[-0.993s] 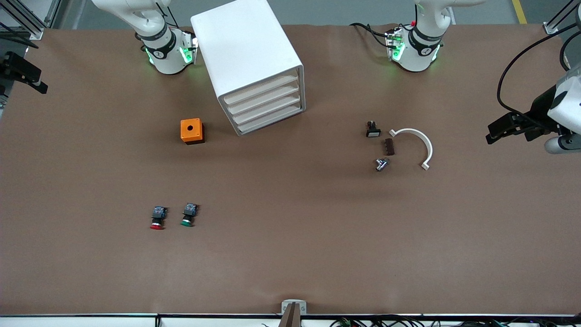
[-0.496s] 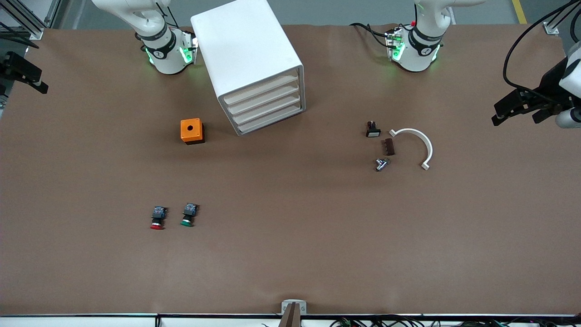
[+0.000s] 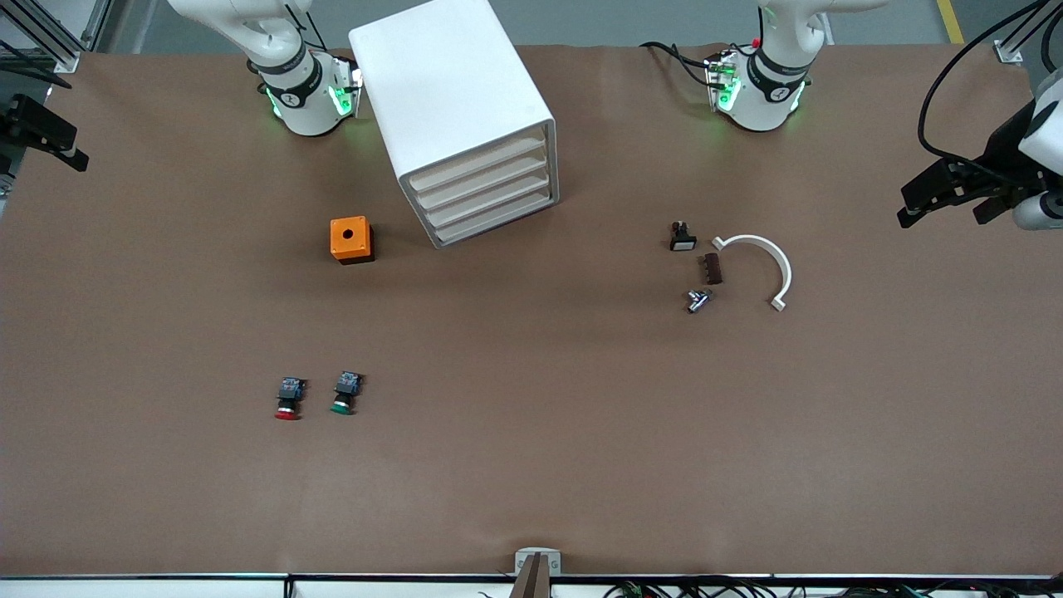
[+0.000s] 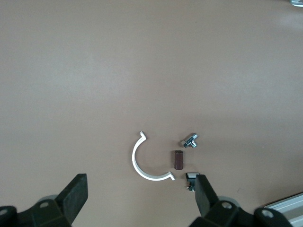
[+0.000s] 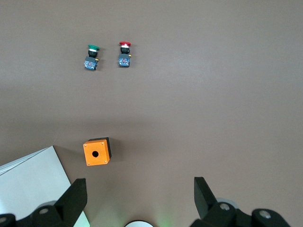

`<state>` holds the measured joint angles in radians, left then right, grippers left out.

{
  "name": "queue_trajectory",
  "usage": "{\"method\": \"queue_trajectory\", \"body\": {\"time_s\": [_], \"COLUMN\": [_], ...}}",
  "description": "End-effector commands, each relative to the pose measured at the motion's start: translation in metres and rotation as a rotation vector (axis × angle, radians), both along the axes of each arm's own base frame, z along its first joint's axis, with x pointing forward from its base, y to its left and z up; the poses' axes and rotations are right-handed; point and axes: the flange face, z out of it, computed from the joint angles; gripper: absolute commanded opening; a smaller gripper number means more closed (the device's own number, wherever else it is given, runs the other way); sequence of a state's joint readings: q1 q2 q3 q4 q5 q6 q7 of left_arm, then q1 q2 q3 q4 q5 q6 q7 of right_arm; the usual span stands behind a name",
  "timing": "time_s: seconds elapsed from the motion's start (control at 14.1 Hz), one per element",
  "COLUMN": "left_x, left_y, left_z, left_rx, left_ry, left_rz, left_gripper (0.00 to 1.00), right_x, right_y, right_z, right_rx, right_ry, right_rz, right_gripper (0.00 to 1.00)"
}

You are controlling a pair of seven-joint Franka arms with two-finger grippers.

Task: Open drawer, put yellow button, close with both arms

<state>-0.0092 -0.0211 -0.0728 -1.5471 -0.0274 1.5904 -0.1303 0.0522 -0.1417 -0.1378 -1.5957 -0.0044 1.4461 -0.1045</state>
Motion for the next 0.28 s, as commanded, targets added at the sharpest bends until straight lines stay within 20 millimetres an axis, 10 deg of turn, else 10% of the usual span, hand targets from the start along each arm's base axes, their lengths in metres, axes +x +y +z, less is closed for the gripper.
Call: {"method": "queue_trajectory", "body": {"time_s": [0.0, 0.21], "left_x": [-0.0014, -0.0019], "left_y": [0.0018, 0.0015], "left_z": [0.0064, 0.0072], "left_rx": [0.022, 0.019], "left_ry": [-0.008, -0.009], "left_rz": [-0.012, -0.009], "left_gripper": [1.0, 1.0], "right_x": [-0.0077, -0.0077], "right_y": [0.0005, 0.0005], "right_z": [0.0012, 0.0012], "right_rx": [0.012, 0.012], "right_ry": [-0.006, -0.006], "right_rz": [0.001, 0.001], "right_gripper": [1.0, 1.0]}}
